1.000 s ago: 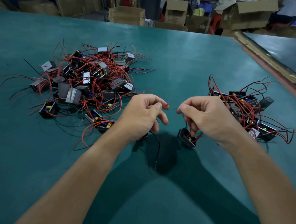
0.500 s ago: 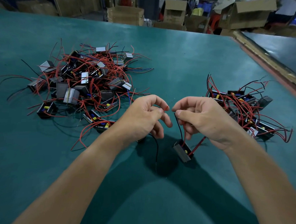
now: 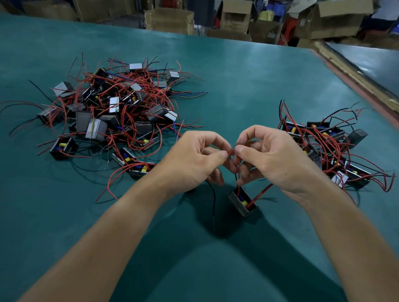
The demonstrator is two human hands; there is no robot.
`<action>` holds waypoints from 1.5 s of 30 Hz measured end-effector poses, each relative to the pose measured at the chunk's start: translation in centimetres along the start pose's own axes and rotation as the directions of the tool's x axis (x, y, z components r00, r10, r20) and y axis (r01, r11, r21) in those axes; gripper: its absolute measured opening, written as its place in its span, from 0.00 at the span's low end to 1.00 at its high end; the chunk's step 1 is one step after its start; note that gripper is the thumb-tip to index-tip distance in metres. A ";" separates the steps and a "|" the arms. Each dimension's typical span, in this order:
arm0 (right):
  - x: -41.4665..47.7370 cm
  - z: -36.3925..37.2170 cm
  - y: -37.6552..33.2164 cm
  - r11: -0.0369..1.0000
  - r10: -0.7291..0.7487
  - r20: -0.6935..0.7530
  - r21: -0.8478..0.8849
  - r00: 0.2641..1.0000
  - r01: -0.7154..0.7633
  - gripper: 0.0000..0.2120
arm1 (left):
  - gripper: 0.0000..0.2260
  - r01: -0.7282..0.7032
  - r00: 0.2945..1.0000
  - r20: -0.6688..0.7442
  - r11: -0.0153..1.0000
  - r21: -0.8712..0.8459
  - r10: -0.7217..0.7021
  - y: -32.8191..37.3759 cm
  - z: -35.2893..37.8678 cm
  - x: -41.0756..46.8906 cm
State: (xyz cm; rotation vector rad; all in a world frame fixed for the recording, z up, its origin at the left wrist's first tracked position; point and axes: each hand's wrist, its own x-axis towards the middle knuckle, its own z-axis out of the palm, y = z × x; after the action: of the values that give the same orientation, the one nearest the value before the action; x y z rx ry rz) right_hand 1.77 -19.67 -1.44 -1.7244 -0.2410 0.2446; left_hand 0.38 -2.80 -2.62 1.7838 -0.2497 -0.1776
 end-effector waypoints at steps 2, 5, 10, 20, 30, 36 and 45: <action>0.0 -0.1 0.0 1.000 -0.006 0.007 0.004 1.000 0.006 0.04 | 0.06 -0.005 1.000 -0.011 1.000 -0.015 0.005 0.0 0.0 0.0; 0.0 -0.2 0.1 0.999 -0.033 0.001 -0.011 0.999 0.033 0.03 | 0.06 -0.047 0.998 -0.047 0.999 -0.024 0.045 0.0 -0.1 0.0; 0.0 -0.2 0.2 0.994 -0.080 -0.018 -0.073 0.997 0.079 0.06 | 0.07 -0.099 0.991 -0.091 0.994 0.036 0.102 -0.1 -0.1 0.0; 0.5 0.0 0.6 0.971 -0.205 -0.097 -0.149 0.974 0.189 0.09 | 0.04 -0.151 0.984 -0.079 0.986 0.071 0.157 -0.6 0.2 0.2; 0.3 -0.4 0.2 0.984 -0.149 -0.084 -0.107 0.985 0.140 0.13 | 0.05 -0.197 0.974 -0.084 0.971 0.134 0.209 -0.8 0.2 0.3; 0.4 -0.7 0.4 0.968 -0.209 -0.095 -0.159 0.973 0.192 0.08 | 0.08 -0.166 0.980 -0.086 0.977 0.137 0.178 -1.0 0.0 0.6; -0.2 -0.9 0.2 0.853 -0.389 0.040 -0.361 0.920 0.376 0.12 | 0.04 0.008 0.999 -0.041 0.999 -0.050 -0.010 -0.6 -0.5 0.7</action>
State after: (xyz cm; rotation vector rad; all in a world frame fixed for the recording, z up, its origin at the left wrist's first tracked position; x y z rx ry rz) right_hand 1.85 -20.63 -1.48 -1.9972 -0.6301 -0.1358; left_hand 1.22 -2.42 -3.10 1.7376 -0.2061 -0.1518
